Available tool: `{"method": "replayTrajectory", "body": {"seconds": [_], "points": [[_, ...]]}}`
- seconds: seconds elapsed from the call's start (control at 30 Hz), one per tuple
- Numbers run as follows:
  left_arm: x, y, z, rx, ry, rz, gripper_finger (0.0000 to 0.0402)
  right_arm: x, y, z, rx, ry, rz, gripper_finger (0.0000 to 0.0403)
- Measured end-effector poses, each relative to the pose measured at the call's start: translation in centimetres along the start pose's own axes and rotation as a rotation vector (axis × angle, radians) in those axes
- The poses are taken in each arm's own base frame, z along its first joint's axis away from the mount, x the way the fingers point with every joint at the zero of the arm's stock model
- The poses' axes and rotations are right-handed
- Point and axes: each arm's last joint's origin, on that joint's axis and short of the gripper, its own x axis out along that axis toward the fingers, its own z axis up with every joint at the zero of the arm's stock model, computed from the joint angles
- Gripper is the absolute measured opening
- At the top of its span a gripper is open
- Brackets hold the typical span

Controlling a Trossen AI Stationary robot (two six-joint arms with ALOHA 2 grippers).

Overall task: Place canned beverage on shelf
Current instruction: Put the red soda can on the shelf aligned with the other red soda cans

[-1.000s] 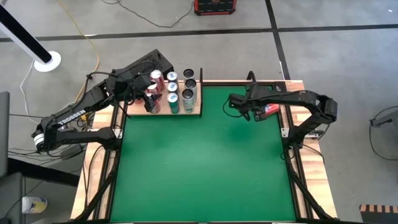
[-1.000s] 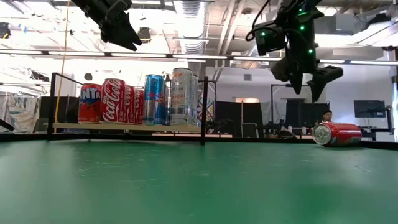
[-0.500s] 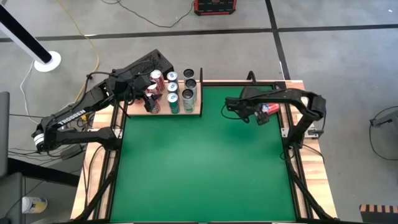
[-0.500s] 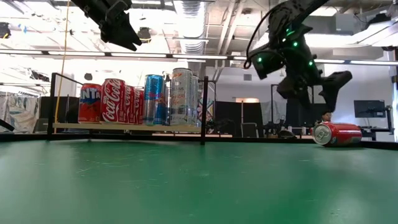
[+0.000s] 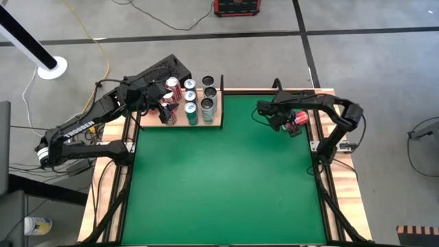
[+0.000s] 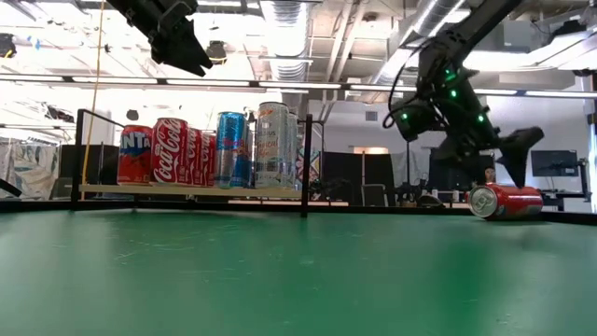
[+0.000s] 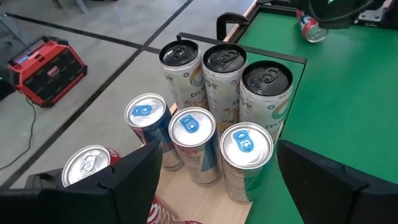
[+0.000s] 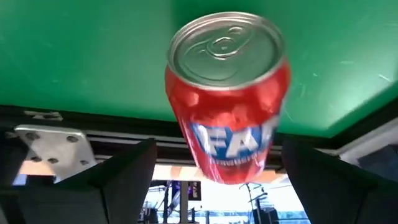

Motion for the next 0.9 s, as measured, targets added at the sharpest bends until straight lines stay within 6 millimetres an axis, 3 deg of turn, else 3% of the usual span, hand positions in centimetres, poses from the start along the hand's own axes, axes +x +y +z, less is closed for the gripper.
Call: {"method": "replayTrajectory", "body": {"seconds": [0.27,0.57,0.73,0.8,0.9], "points": [[0.0,0.0,0.0,-0.002,0.0,0.007,0.0299,2.9,0.3,1.2,-0.059,-0.076,-0.048,0.0372],[0.0,0.0,0.0,-0.016,0.001,0.007,0.0299,2.4,1.8,1.4,-0.122,-0.079,-0.041,0.0326],[0.0,0.0,0.0,-0.023,0.0,0.007,0.0299,-2.2,2.4,1.7,-0.011,-0.268,-0.055,0.0326],[0.0,0.0,0.0,-0.023,-0.001,0.007,0.0299,-5.1,2.6,1.7,0.063,-0.386,-0.043,0.0326],[0.0,0.0,0.1,-0.023,-0.013,-0.014,0.0299,-10.2,2.8,1.6,0.141,-0.695,0.011,0.0326]]}}
